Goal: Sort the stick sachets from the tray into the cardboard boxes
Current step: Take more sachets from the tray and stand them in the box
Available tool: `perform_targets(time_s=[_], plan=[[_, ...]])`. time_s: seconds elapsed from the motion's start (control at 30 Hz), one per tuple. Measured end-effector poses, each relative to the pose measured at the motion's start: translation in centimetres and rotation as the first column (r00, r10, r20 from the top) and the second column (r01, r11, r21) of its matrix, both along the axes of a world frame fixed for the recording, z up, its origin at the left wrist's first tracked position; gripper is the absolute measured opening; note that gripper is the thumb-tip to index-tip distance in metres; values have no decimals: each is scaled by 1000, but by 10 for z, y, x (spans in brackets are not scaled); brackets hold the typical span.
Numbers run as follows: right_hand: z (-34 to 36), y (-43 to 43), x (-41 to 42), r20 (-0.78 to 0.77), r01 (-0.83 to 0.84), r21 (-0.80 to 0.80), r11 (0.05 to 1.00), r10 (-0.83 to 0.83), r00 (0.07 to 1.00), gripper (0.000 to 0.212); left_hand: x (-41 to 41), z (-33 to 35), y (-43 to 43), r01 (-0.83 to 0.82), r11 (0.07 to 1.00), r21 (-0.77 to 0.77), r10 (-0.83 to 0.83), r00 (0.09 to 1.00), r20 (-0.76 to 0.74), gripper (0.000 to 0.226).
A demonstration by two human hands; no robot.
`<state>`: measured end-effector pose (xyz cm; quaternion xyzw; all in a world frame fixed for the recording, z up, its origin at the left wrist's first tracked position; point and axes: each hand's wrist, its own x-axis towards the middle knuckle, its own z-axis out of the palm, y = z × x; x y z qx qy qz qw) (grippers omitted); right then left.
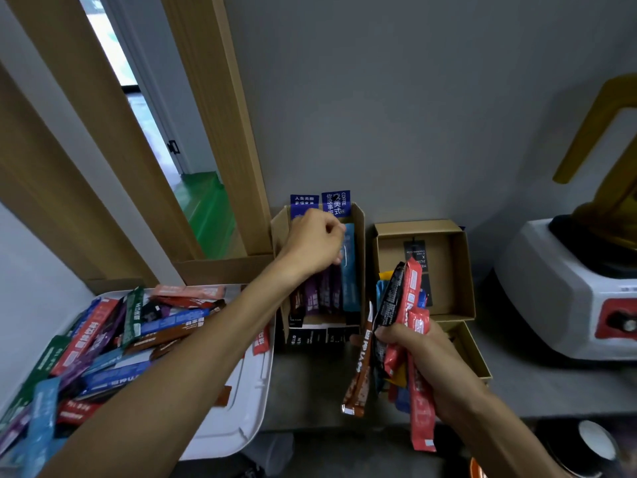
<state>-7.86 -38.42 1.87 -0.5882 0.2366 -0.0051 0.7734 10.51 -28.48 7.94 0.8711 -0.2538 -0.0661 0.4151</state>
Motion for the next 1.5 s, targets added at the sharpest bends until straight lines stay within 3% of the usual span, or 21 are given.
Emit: perform_targets(time_s=[0.1, 0.23, 0.3, 0.37, 0.47, 0.53, 0.6, 0.63, 0.7, 0.83, 0.87, 0.93, 1.03, 1.13, 1.2, 1.33, 1.5], plan=[[-2, -2, -1, 11, 13, 1, 1000, -13, 1000, 37, -3, 4, 6, -22, 1000, -11, 22, 1000, -6, 18], [-2, -1, 2, 62, 71, 51, 996, -74, 995, 38, -27, 18, 40, -122, 957, -263, 118, 992, -32, 11], [1, 3, 9, 104, 105, 116, 988, -118, 988, 46, -53, 13, 58, -220, 871, -439, 142, 969, -203, 8], [6, 6, 18, 128, 148, 130, 980, -165, 978, 37, -75, 2, 70, -309, 793, -525, 108, 920, -377, 9], [8, 8, 25, 116, 175, 107, 979, -187, 976, 22, -82, -6, 84, -347, 751, -561, 97, 899, -427, 15], [7, 10, 25, 94, 168, 133, 977, -181, 979, 25, -80, -2, 92, -200, 852, -483, 27, 940, -341, 24], [5, 11, 24, 82, 163, 141, 976, -176, 981, 28, -76, -3, 98, 23, 984, -178, -41, 995, -96, 29], [5, 11, 23, 83, 170, 122, 978, -181, 980, 26, -73, -5, 99, 88, 996, 10, -89, 995, 45, 26], [5, 11, 21, 92, 196, 67, 978, -202, 975, 23, -69, -8, 96, 123, 959, 254, -176, 965, 197, 15], [7, 7, 21, 130, 204, -37, 978, -198, 972, 22, -68, -23, 74, 132, 876, 463, -307, 895, 324, 17], [8, 5, 21, 143, 205, -58, 977, -195, 970, 25, -68, -27, 69, 142, 865, 482, -331, 882, 336, 17], [11, 0, 20, 160, 220, -73, 973, -206, 965, 28, -65, -36, 63, 149, 916, 373, -263, 925, 274, 13], [11, -13, 15, 172, 283, -63, 957, -269, 948, 35, -58, -47, 56, -42, 999, 13, 38, 981, 192, 5], [7, -19, 6, 161, 296, -69, 953, -283, 946, 37, -50, -52, 29, -157, 960, -230, 163, 987, 8, 7], [4, -17, 1, 152, 270, -60, 961, -259, 954, 34, -42, -60, 8, -133, 975, -176, 124, 990, -61, 6], [0, -15, -8, 146, 242, -66, 968, -231, 962, 35, -21, -87, -5, -164, 987, 2, 164, 986, -13, 23], [-2, -16, -12, 123, 228, -100, 968, -216, 969, 35, -13, -95, 0, -102, 995, 15, 100, 991, 89, 20]])
